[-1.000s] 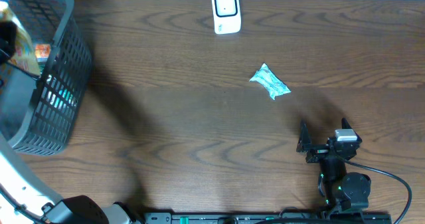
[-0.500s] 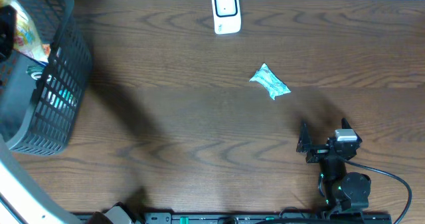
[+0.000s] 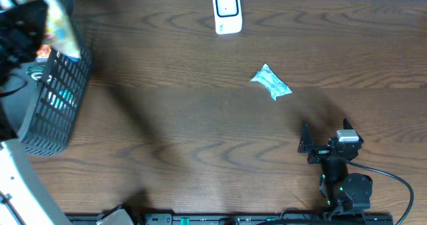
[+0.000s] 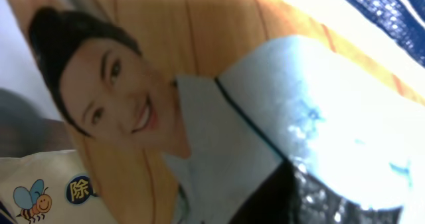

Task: Scan the item barcode
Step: 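Lift the yellow snack bag and carry it toward the scanner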

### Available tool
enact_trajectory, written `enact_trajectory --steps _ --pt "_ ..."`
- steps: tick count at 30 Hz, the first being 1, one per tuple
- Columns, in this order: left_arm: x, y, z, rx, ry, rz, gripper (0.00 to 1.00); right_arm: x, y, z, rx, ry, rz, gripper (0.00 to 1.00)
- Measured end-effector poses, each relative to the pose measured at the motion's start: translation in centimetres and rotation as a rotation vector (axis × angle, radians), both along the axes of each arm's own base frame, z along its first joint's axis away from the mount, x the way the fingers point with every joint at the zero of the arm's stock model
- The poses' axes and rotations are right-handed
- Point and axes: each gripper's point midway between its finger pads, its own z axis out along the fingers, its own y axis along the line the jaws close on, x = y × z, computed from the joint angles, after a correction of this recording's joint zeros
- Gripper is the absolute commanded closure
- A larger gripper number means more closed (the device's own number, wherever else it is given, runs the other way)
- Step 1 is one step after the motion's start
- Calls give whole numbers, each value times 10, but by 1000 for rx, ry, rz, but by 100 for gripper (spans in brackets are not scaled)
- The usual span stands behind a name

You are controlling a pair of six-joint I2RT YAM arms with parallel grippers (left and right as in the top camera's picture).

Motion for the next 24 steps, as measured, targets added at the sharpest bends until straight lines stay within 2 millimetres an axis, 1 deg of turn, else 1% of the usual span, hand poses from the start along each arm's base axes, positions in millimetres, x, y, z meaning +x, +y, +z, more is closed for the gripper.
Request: enact_trajectory --steps 3,6,7,10,11,14,19,24 --pt "6 -36 -3 0 10 -96 93 0 0 0 0 0 0 1" --pt "13 -62 -13 -2 55 -138 93 0 0 0 0 0 0 1" --pt "15 -67 -18 -3 72 -141 93 0 0 0 0 0 0 1" --pt "24 -85 -41 9 167 -125 93 0 0 0 0 0 0 1" --pt "29 -95 -55 28 219 -107 92 0 0 0 0 0 0 1" --pt "36 -113 -77 77 293 -85 92 0 0 0 0 0 0 1" --pt "44 -157 -113 171 392 -111 93 0 0 0 0 0 0 1" --pt "56 -185 -152 227 500 -77 93 0 0 0 0 0 0 1"
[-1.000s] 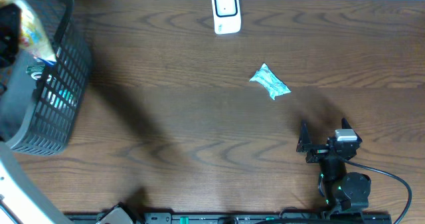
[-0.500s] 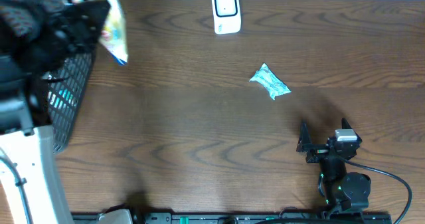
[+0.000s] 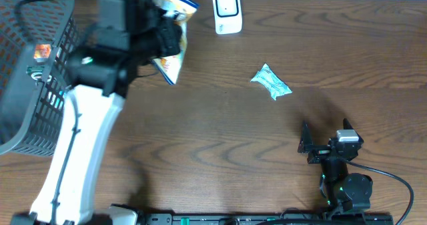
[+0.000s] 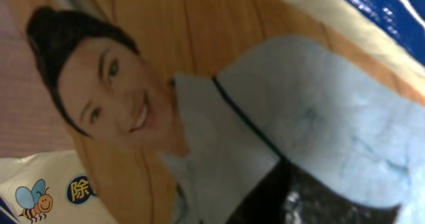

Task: Scan the item barcode
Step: 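Lift the yellow snack bag and carry it toward the scanner, then release the yellow bag on the table beside the green packet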

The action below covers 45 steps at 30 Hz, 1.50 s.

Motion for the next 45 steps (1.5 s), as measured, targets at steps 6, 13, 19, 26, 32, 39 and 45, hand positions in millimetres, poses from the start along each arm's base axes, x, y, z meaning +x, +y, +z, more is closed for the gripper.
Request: enact_trajectory --steps 6,13,19,26,32,39,45 --pt "17 -20 -51 28 138 123 93 0 0 0 0 0 0 1" --pt "25 -47 -111 -9 316 245 92 0 0 0 0 0 0 1" --pt "24 -66 -150 -2 415 281 93 0 0 0 0 0 0 1" --pt "19 -83 -173 6 468 287 93 0 0 0 0 0 0 1" --pt "22 -100 -193 16 481 268 92 0 0 0 0 0 0 1" --pt "21 -111 -235 34 563 271 92 0 0 0 0 0 0 1" --pt "25 -120 -237 -12 568 259 29 0 0 0 0 0 0 1"
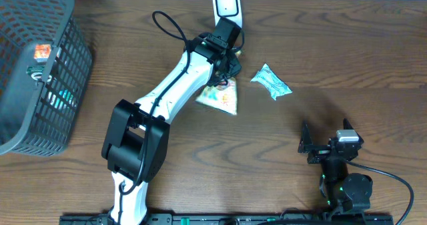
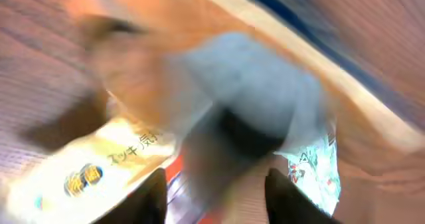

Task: Scan the item barcode
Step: 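Release the yellow bag on the table beside the green packet, then return the left gripper over the grey basket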

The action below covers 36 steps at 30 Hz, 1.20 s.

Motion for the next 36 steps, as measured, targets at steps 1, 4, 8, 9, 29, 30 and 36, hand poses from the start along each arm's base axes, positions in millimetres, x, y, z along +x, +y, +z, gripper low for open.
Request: enact_trajectory --steps 1,4,8,9,29,30,36 --pt "0 0 0 0 -2 -6 25 0 0 0 0 0 0 1" --pt "2 -2 1 -6 -10 -16 18 0 0 0 0 0 0 1" --pt "2 -3 3 4 -30 -74 16 0 0 0 0 0 0 1" --pt "2 -4 5 9 -40 -97 16 0 0 0 0 0 0 1" --pt "14 172 250 287 -658 2 15 0 0 0 0 0 0 1" --pt "13 183 251 307 -656 24 15 0 0 0 0 0 0 1" --pt "12 241 247 392 -607 139 15 0 0 0 0 0 0 1"
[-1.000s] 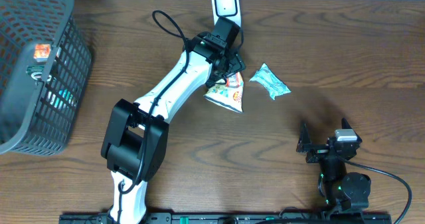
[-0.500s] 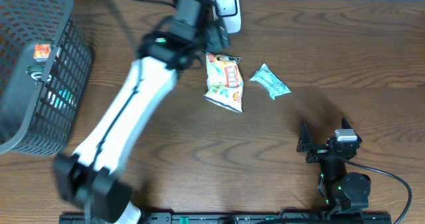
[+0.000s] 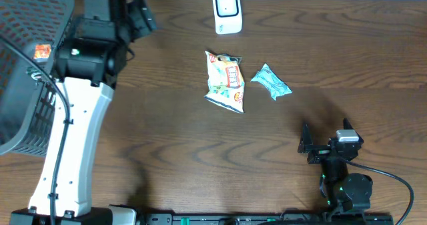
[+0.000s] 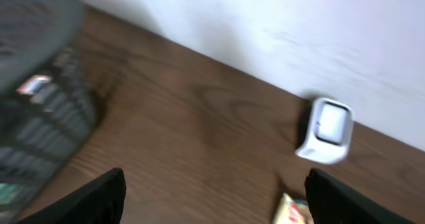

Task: Scan the item barcode
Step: 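Return the left gripper over the grey basket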

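A yellow-and-red snack bag [image 3: 225, 81] lies flat on the wooden table, its corner showing at the bottom of the left wrist view [image 4: 292, 212]. The white barcode scanner [image 3: 227, 11] stands at the table's far edge, just behind the bag [image 4: 327, 129]. My left gripper [image 3: 142, 17] hangs high near the far left, beside the basket. It is open, with nothing between its fingers [image 4: 214, 189]. My right gripper [image 3: 325, 139] rests near the front right, its jaws apart and holding nothing.
A small teal packet [image 3: 271, 82] lies right of the snack bag. A dark mesh basket [image 3: 27, 85] holding other items fills the far left [image 4: 33, 117]. A white wall runs behind the table's far edge.
The snack bag was in my left gripper just below the scanner. It now lies let go on the table. My left gripper is open and has moved left, up by the basket.
My left gripper held the snack bag over the basket at the far left. Then it had the bag near the scanner's left side. Then the bag was low on the table in front of the scanner. Now it lies there free and the arm is back left.
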### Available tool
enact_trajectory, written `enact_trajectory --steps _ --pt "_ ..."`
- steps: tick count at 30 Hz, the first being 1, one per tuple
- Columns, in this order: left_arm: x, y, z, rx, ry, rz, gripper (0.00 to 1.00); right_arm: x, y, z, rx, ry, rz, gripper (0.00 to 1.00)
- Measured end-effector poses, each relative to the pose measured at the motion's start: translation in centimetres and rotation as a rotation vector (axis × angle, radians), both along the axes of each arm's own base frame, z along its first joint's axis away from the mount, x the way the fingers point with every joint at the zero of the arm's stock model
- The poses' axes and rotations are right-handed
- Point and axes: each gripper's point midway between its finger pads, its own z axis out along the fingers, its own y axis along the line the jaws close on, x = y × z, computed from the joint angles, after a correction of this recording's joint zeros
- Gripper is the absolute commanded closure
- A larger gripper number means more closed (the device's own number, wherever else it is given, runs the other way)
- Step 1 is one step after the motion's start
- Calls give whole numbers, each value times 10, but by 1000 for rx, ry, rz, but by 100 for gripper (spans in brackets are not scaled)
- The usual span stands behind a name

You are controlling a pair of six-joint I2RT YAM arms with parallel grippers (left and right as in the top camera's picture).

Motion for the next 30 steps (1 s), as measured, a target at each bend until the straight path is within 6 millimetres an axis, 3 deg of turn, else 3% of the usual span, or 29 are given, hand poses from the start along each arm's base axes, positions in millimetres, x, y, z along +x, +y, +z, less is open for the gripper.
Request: enact_trajectory --steps 5,7,13,17,21,24,30 --pt "0 30 1 10 -1 71 15 0 0 0 0 0 0 1" --pt "1 36 2 12 -7 86 10 0 0 0 0 0 0 1" --pt "6 49 11 20 -53 117 9 0 0 0 0 0 0 1" --pt "6 72 15 26 -69 171 9 0 0 0 0 0 0 1" --pt "5 107 22 32 -104 255 9 0 0 0 0 0 0 1" --pt "5 146 38 36 -178 344 9 0 0 0 0 0 0 1" --pt "-23 213 35 30 -170 518 9 0 0 0 0 0 0 1"
